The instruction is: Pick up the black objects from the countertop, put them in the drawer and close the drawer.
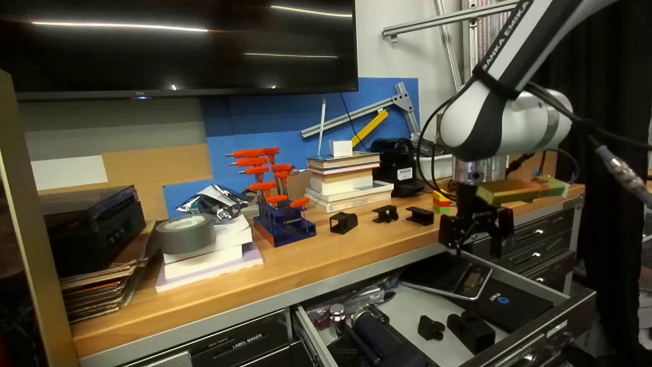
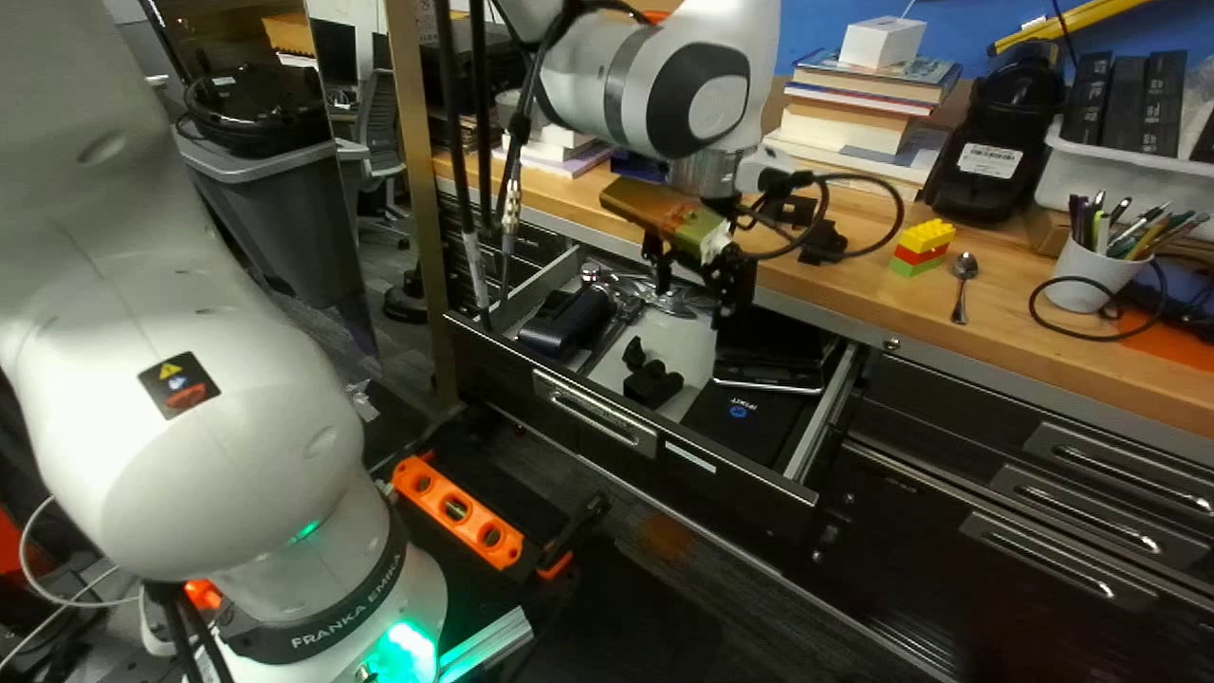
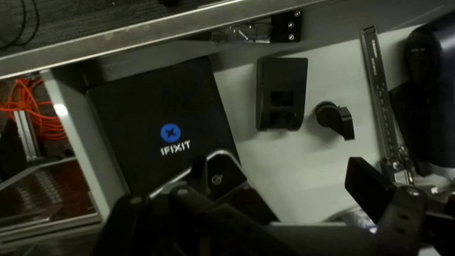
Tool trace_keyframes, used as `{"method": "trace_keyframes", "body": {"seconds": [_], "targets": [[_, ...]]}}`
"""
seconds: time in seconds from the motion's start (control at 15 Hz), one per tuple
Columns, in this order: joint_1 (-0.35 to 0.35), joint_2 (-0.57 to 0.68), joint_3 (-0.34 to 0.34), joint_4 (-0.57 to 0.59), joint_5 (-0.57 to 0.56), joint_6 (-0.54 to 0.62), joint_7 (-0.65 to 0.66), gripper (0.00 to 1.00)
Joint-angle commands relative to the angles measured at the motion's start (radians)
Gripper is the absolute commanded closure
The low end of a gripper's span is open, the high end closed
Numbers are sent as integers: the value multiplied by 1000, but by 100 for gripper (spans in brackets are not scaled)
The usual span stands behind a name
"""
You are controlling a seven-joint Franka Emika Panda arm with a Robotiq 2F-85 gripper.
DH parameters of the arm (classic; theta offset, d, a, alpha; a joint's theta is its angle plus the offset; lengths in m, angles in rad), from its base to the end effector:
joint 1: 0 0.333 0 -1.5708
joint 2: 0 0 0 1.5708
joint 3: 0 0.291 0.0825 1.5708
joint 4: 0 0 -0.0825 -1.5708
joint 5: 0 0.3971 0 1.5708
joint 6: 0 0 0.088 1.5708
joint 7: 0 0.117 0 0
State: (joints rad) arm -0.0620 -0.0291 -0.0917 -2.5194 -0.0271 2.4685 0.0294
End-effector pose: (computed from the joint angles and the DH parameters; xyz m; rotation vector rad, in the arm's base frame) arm 0.4603 -0.0712 0.2415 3.1186 -0.2526 -0.0355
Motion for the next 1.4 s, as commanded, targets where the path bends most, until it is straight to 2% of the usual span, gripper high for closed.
{"method": "trace_keyframes", "body": {"seconds": [0.0,0.27,0.47,0.87,1.07,1.33], "targets": [[-9,-57,2,132,-22,-136,-74,0],[-4,8,-6,295,12,-174,-237,0],[-13,69,-14,374,56,-169,-416,0],[-86,244,-1,534,181,-189,-770,0],[-128,337,8,620,198,-196,-835,0],[-169,466,29,760,200,-217,-821,0]]}}
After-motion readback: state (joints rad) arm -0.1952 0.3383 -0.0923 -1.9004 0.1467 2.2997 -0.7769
